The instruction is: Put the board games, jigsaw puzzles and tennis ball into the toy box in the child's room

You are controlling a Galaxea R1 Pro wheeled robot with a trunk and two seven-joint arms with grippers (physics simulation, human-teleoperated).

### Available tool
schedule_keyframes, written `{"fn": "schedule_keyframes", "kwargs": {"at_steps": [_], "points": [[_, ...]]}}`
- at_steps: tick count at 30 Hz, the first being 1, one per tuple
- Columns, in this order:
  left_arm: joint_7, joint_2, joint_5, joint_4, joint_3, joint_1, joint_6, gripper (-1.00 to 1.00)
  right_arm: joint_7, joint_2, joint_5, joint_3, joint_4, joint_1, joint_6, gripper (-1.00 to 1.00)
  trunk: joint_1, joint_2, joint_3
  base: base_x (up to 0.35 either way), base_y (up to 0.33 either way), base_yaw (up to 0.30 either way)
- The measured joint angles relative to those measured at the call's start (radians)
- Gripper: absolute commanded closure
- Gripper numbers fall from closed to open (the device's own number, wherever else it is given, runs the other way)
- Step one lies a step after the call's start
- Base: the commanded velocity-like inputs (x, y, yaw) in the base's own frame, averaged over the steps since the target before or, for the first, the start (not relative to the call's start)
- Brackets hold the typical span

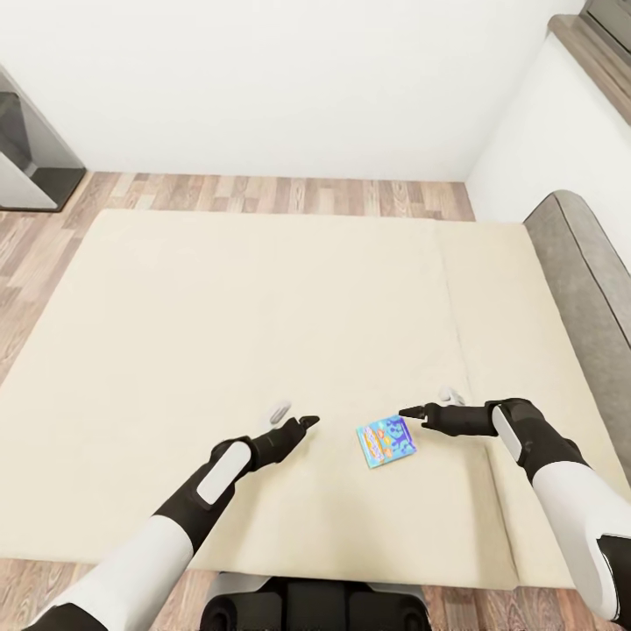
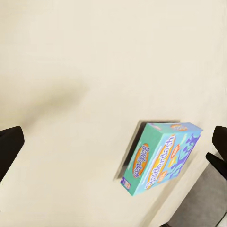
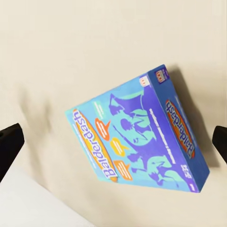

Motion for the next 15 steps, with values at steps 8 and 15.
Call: {"fn": "schedule_keyframes", "kwargs": {"at_steps": [8, 15], "points": [[-0.017, 0.002, -0.005, -0.037, -0.002, 0.000, -0.001, -1.00, -0.003, 0.000, 0.002, 0.000, 0.000, 0.000, -0.017, -1.00, 0.000, 0.000, -0.011, 0.000, 0.000, 0.000], [-0.020, 0.001, -0.041, -0.082, -0.002, 0.000, -0.002, -1.00, -0.011, 0.000, 0.003, -0.002, 0.001, 0.000, -0.048, -1.00, 0.000, 0.000, -0.015, 0.000, 0.000, 0.000]]}}
